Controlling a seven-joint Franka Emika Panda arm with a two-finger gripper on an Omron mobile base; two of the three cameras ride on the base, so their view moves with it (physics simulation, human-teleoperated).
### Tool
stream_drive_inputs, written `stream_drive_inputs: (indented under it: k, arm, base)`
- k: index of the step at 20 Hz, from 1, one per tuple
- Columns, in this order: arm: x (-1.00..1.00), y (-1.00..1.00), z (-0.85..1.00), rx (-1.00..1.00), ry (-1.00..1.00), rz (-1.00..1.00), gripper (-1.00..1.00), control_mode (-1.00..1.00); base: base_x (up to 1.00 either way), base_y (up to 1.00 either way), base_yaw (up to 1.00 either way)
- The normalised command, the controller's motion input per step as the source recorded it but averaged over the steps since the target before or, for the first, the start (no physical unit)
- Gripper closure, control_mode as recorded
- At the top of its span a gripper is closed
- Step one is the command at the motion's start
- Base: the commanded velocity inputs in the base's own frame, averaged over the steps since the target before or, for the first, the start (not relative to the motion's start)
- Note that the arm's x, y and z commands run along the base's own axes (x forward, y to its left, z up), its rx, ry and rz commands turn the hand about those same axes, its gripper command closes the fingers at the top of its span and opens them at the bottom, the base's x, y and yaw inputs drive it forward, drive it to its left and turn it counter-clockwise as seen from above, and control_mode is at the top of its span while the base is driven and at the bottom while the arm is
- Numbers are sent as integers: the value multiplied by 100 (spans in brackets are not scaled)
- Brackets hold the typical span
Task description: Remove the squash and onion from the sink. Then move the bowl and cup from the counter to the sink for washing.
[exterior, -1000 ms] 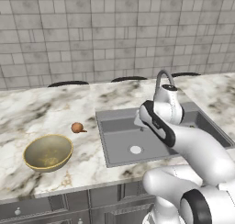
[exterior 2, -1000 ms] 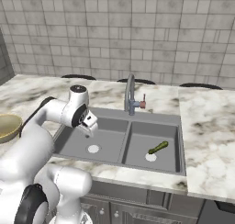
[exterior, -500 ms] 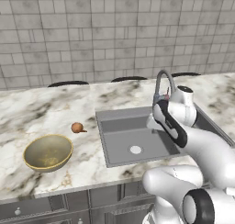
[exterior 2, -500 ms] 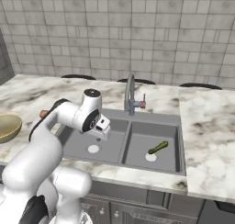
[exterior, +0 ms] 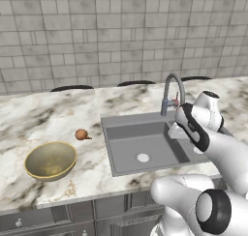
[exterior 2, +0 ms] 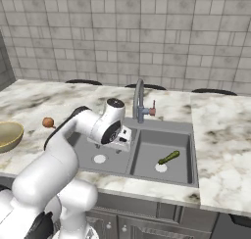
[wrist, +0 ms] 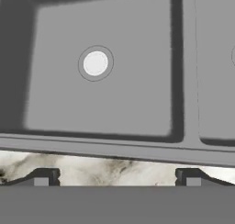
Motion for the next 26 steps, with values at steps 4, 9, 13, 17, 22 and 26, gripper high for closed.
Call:
stream_drive_inputs:
  k: [4,9,13,17,22,26]
  arm:
    - [-7,-48,0,0,0,17,-100,-100]
    - [-9,-48,0,0,0,15,-100,-100]
    - [-4,-45,0,0,0,13,-100,-100]
    - [0,-45,0,0,0,5,-100,-100]
    - [0,-42,0,0,6,-8,-100,-100]
    - [0,-33,0,0,12,-25,-100,-100]
  base:
    - [0,0,0]
    - [0,0,0]
    - [0,0,0]
    - [0,0,0]
    - [0,0,0]
    - [0,0,0]
